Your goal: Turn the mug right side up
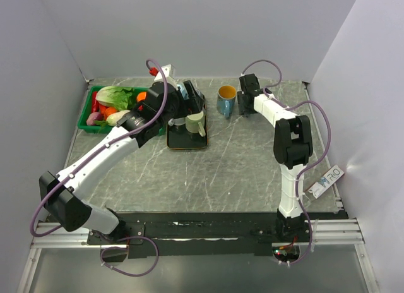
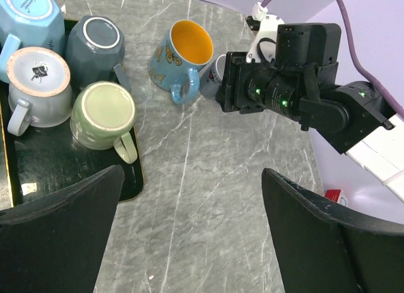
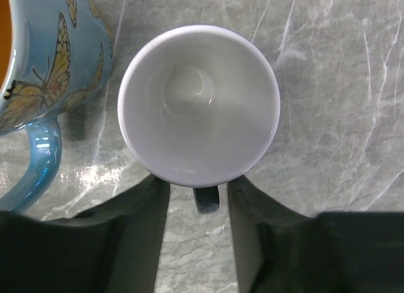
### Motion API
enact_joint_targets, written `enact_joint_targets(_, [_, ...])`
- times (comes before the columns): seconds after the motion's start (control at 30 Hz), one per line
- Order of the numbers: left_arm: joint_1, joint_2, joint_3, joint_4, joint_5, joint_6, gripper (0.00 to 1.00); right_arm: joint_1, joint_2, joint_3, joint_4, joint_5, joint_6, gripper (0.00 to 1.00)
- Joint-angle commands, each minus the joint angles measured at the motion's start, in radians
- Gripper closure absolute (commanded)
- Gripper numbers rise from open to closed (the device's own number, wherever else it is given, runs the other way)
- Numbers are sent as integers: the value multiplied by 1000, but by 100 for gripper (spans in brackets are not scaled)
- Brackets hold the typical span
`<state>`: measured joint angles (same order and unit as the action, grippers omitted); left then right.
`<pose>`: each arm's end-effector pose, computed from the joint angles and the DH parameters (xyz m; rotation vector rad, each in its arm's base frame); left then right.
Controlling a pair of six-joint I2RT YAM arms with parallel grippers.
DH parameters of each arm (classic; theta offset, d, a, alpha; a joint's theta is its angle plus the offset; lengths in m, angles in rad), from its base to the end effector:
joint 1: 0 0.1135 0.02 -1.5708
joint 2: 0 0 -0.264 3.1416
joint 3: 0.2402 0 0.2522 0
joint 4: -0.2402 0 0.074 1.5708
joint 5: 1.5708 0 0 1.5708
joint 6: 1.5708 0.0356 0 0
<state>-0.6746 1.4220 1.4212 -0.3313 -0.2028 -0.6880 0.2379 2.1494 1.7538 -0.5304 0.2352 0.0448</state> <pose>0.2612 -0.1998 0.3989 -0.1552 1.9577 -0.7246 0.4673 0.1048 0.2087 -0.1409 2.4649 -0.1725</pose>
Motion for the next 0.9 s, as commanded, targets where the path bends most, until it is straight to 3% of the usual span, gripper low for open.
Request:
enact_joint_targets(0.0, [6, -8, 22, -8, 6, 13, 4, 6, -49, -17, 43, 9, 21, 44])
enact_joint_targets(0.23, [7, 17, 41, -67, -35, 1, 4, 6, -128, -54, 32, -2, 75, 24])
enact_joint_targets(0.33, [7, 49, 59, -90, -43, -1, 4, 6, -186, -82, 29, 1, 92, 0])
enact_joint_targets(0.63, [7, 173, 33, -8, 5, -53, 4, 8, -413, -183, 3, -50, 133, 0])
enact_joint_targets(0.87, [7, 400, 169, -98, -73, -148, 4, 12, -585, -255, -86, -40, 270, 1])
